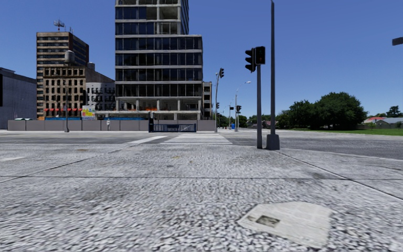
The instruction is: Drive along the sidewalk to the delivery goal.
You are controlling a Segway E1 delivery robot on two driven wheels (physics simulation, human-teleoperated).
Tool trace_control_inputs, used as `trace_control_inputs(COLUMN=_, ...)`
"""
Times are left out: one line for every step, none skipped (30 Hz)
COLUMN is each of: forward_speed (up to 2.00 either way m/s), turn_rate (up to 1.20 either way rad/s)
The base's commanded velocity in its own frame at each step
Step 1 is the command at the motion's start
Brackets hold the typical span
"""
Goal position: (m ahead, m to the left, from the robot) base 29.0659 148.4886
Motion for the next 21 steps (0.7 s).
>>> trace_control_inputs(forward_speed=1.97, turn_rate=0.0)
trace_control_inputs(forward_speed=2.0, turn_rate=0.0)
trace_control_inputs(forward_speed=2.0, turn_rate=0.0)
trace_control_inputs(forward_speed=1.99, turn_rate=0.0)
trace_control_inputs(forward_speed=1.99, turn_rate=0.0)
trace_control_inputs(forward_speed=1.99, turn_rate=0.0)
trace_control_inputs(forward_speed=1.99, turn_rate=0.0)
trace_control_inputs(forward_speed=1.99, turn_rate=0.0)
trace_control_inputs(forward_speed=1.99, turn_rate=0.0)
trace_control_inputs(forward_speed=1.99, turn_rate=0.0)
trace_control_inputs(forward_speed=1.99, turn_rate=0.0)
trace_control_inputs(forward_speed=1.99, turn_rate=0.0)
trace_control_inputs(forward_speed=1.99, turn_rate=0.0)
trace_control_inputs(forward_speed=1.99, turn_rate=0.0)
trace_control_inputs(forward_speed=1.98, turn_rate=0.0)
trace_control_inputs(forward_speed=1.98, turn_rate=0.0)
trace_control_inputs(forward_speed=2.0, turn_rate=0.0)
trace_control_inputs(forward_speed=2.0, turn_rate=0.0)
trace_control_inputs(forward_speed=2.0, turn_rate=0.0)
trace_control_inputs(forward_speed=2.0, turn_rate=0.0)
trace_control_inputs(forward_speed=2.0, turn_rate=0.0)
